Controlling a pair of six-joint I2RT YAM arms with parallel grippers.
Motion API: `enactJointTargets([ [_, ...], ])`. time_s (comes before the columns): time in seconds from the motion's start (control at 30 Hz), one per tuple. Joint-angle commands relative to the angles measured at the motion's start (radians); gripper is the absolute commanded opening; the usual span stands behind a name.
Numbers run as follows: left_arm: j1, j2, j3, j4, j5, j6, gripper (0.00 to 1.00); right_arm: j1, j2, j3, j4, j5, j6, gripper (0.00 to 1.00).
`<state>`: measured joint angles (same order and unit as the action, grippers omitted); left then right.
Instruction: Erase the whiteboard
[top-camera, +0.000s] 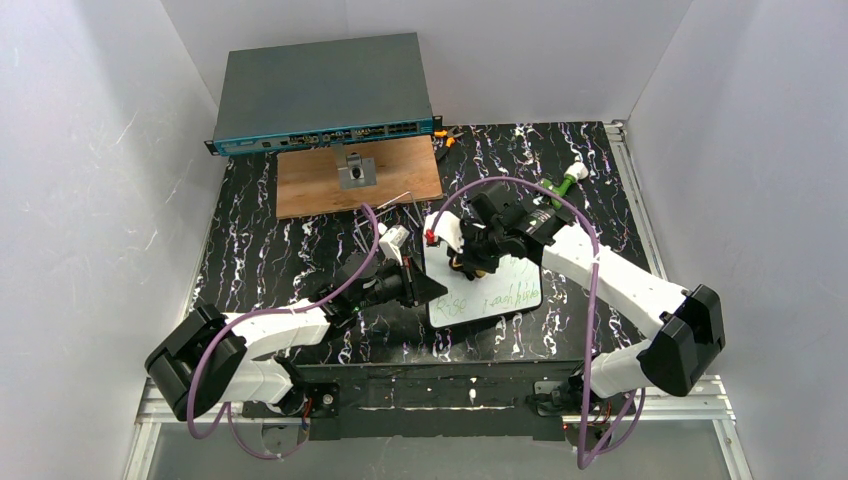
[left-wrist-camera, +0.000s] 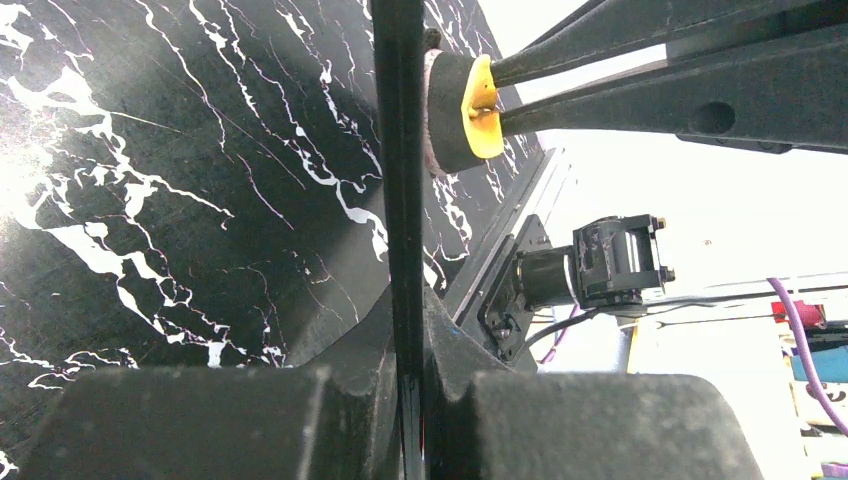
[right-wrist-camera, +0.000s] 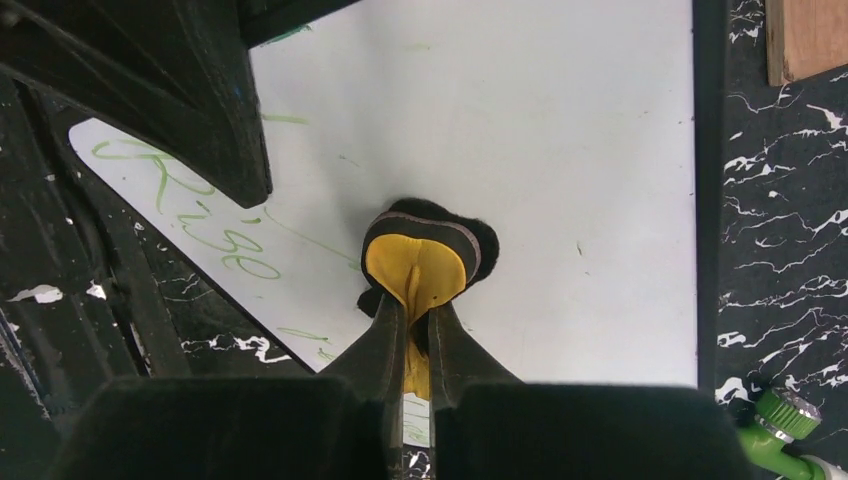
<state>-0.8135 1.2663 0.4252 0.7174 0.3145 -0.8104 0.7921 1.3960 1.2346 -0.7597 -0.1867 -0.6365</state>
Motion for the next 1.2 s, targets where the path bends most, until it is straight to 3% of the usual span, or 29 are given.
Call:
enactJointTargets([
  [0.0,-0.005,-0.034,0.016,0.031,0.019,0.038,0.00,0.006,0.003,0.056,0.008,-0.016,0.004,0.01],
  [0.27,-0.005,-0.032,0.023,0.027,0.020,0.039,0.00,0.107,0.018,0.074,-0.036,-0.074,-0.026,0.01],
  [0.4,-0.005,-0.035,0.021,0.025,0.018,0.039,0.00,0.117,0.013,0.031,0.015,0.012,-0.013,0.01],
  [0.7,-0.003,-0.037,0.008,0.035,0.015,0.041,0.00,-0.035,-0.033,-0.038,0.146,0.178,0.096,0.01],
  [0.87,-0.001,-0.027,0.015,0.042,0.021,0.038,0.00,-0.041,-0.032,-0.030,0.119,0.120,0.097,0.01],
  [1.0,-0.002,-0.018,0.017,0.049,0.021,0.031,0.00,0.044,-0.003,0.013,0.079,0.075,0.070,0.01],
  [1.17,-0.002,-0.022,0.020,0.036,0.017,0.023,0.00,0.198,0.059,0.083,0.082,0.226,0.051,0.01],
])
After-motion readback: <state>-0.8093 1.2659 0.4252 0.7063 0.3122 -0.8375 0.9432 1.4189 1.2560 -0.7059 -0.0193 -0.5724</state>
